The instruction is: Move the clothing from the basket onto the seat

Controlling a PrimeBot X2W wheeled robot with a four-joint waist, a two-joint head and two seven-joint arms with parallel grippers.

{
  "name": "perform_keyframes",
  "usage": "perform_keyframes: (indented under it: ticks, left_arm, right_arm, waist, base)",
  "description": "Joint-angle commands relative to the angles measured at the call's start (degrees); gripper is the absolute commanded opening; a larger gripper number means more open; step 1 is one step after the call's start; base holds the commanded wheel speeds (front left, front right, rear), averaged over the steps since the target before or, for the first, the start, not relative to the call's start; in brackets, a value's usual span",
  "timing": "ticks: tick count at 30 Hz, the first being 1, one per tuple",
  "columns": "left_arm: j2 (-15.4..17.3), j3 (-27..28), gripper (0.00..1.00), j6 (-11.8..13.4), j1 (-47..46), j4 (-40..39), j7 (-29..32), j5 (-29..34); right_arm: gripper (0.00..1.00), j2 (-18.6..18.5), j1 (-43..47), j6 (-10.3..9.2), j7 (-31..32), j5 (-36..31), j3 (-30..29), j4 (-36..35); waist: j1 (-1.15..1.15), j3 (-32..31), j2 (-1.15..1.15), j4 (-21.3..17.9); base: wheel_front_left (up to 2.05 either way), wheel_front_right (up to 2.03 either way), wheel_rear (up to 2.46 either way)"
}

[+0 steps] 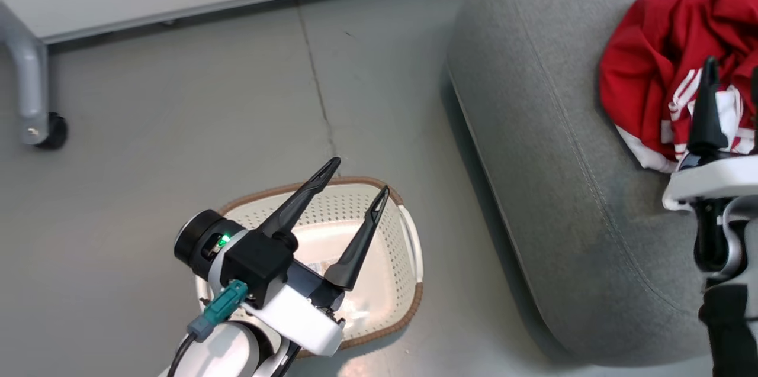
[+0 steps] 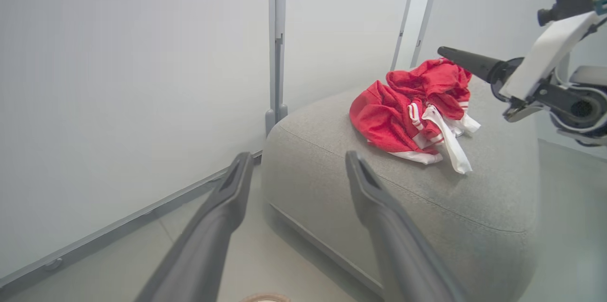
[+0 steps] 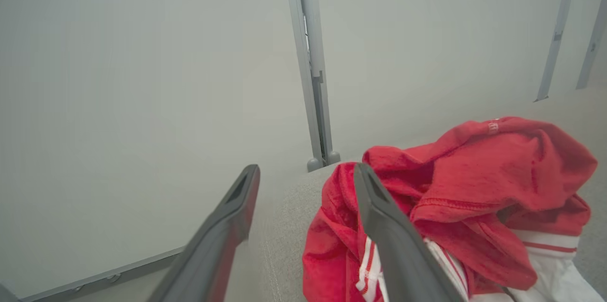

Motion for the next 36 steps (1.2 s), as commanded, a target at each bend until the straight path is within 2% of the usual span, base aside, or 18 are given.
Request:
perform_keyframes:
  ticks: [1,12,21,24,30,36]
  left_arm:
    - [0.0,0.6,1.00,0.6,0.8,0.2,-0.5,-0.5]
    - [-1.0,9.6,1.00,7.6,4.5,3.4,-5.5,-4.6]
    - [-1.5,18.4,1.00,10.7,9.0,5.1,-7.9,-7.4]
    - [-1.5,20.7,1.00,10.9,11.0,5.2,-8.1,-7.0]
    - [-2.8,24.5,1.00,9.6,15.5,4.4,-8.1,-5.5]
    - [-4.8,27.9,1.00,6.1,19.3,4.0,-8.2,-4.1]
  right_arm:
    - [1.00,0.0,1.5,0.01,0.0,-0.7,0.2,-1.3]
    - [1.00,4.4,14.1,0.01,5.2,-4.3,4.9,-18.2]
    - [1.00,5.3,21.9,0.01,9.7,-5.8,5.9,-25.8]
    - [1.00,5.3,23.9,0.01,10.6,-5.1,5.6,-26.7]
    - [1.00,5.3,27.2,0.01,11.7,-4.8,4.4,-27.6]
    - [1.00,5.3,30.4,0.01,13.1,-5.3,3.8,-27.9]
  waist:
    - [0.00,-2.5,0.00,2.5]
    - [0.00,-6.9,0.00,8.1]
    - [0.00,-9.8,0.00,11.4]
    - [0.00,-10.8,0.00,12.4]
    - [0.00,-13.1,0.00,14.1]
    - [0.00,-15.4,0.00,15.0]
  base:
    - [0.00,0.00,0.00]
    - [0.00,0.00,0.00]
    - [0.00,0.00,0.00]
    - [0.00,0.00,0.00]
    - [0.00,0.00,0.00]
    - [0.00,0.00,0.00]
